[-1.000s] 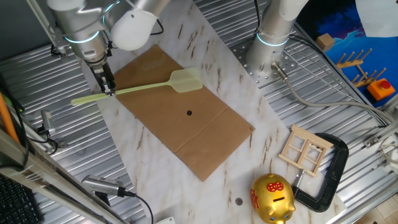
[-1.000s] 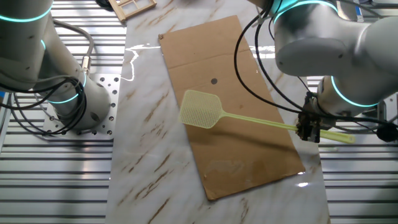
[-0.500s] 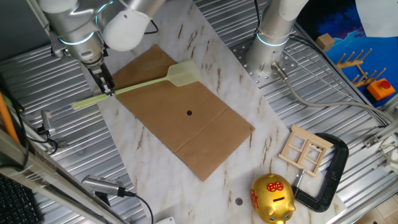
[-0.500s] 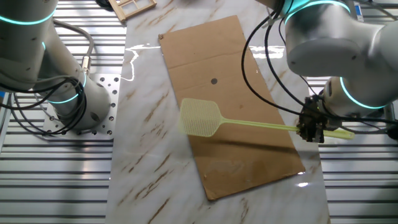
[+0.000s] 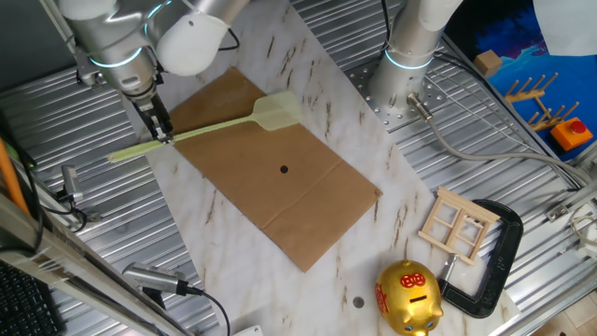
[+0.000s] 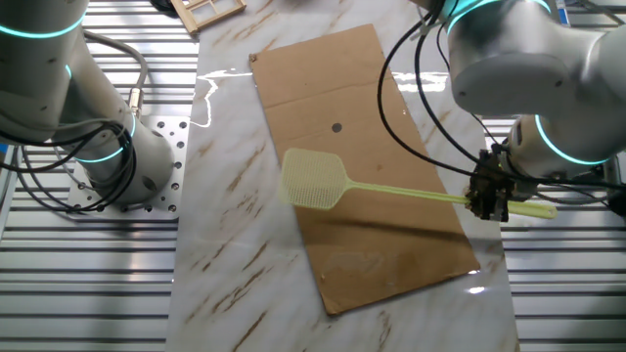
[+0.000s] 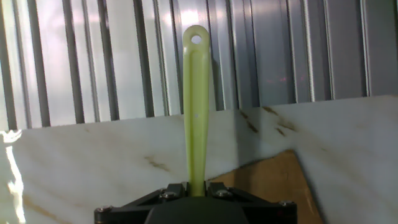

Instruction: Swat with a flyswatter

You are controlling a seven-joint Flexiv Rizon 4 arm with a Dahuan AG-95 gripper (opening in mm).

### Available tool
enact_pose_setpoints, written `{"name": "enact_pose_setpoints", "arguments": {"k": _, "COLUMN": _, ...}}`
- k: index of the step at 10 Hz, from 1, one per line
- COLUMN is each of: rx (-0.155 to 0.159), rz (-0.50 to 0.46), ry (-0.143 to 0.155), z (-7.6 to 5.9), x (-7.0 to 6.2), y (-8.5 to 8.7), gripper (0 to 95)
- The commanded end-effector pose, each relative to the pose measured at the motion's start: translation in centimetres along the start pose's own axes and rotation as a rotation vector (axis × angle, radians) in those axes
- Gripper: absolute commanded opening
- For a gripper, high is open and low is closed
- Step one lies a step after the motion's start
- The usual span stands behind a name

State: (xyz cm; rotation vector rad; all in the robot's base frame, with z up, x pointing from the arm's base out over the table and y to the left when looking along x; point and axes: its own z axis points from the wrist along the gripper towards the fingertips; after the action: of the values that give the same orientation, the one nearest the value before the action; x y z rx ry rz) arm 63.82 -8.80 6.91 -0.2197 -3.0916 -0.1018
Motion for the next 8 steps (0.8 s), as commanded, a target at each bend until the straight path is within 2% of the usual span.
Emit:
{"name": "enact_pose_setpoints", "arguments": {"k": 1, "rx": -0.018, "rz": 0.046, "ry": -0.016, "z": 0.2, "x": -0.2, "y": 1.8, "gripper": 0.0}}
{"name": "enact_pose_setpoints", "arguments": {"k": 4, "rx": -0.026, "rz": 0.073, "ry": -0.015, "z": 0.7, "x": -0.4, "y": 4.0, "gripper": 0.0}}
{"name": "enact_pose_setpoints", "arguments": {"k": 6, "rx": -0.032, "rz": 0.09, "ry": -0.025, "z": 1.2, "x": 0.2, "y": 5.5, "gripper": 0.0}}
{"name": "enact_pose_setpoints", "arguments": {"k": 8, "rx": -0.038, "rz": 0.1, "ry": -0.04, "z": 1.7, "x": 0.5, "y": 6.2, "gripper": 0.0}}
